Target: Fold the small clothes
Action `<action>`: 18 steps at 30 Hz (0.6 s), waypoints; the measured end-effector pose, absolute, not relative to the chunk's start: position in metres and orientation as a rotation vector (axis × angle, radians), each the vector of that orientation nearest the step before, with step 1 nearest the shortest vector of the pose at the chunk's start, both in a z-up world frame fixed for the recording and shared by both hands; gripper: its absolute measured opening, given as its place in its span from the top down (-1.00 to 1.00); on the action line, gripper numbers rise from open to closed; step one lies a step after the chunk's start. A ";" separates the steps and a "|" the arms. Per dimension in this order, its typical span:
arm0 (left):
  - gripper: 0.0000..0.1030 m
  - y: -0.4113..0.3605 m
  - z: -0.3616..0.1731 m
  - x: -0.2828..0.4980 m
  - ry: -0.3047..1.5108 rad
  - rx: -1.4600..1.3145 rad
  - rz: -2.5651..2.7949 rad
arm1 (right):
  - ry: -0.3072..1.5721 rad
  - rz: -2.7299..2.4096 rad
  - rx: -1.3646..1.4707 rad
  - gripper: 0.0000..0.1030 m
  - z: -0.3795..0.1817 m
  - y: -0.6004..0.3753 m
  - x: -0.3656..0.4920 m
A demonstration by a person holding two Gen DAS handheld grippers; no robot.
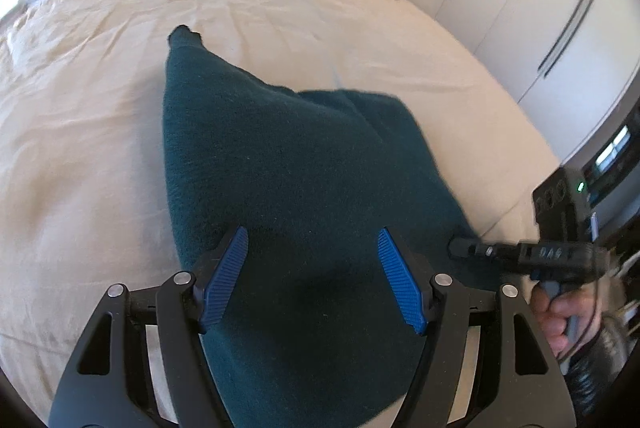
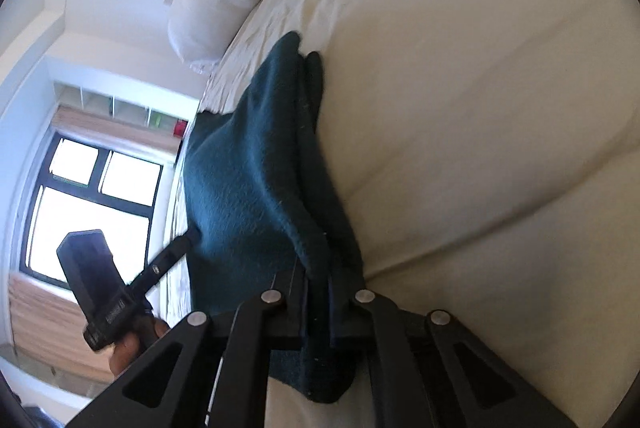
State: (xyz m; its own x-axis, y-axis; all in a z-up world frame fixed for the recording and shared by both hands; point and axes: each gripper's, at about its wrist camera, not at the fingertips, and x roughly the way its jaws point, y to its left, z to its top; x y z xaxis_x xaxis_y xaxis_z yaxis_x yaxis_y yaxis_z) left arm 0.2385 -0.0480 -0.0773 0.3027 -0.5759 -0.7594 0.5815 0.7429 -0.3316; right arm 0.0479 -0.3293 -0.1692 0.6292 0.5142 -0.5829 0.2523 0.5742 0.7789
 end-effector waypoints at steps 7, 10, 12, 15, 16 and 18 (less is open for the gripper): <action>-0.30 -0.032 -0.054 0.270 0.941 0.003 -0.710 | 0.898 0.025 0.785 0.64 -0.104 -0.331 0.049; -0.29 -0.039 -0.061 0.287 0.947 0.019 -0.698 | 0.846 0.135 0.799 0.64 -0.086 -0.321 0.073; -0.29 -0.042 -0.070 0.293 0.975 0.033 -0.684 | 0.854 0.196 0.775 0.64 -0.085 -0.307 0.096; -0.29 -0.051 -0.085 0.299 0.986 0.084 -0.649 | 0.889 0.216 0.792 0.64 -0.102 -0.301 0.124; -0.30 -0.054 -0.090 0.300 0.990 0.112 -0.631 | 0.915 0.207 0.799 0.66 -0.113 -0.303 0.134; -0.37 -0.061 -0.098 0.302 0.990 0.136 -0.622 | 0.960 0.148 0.804 0.98 -0.138 -0.310 0.145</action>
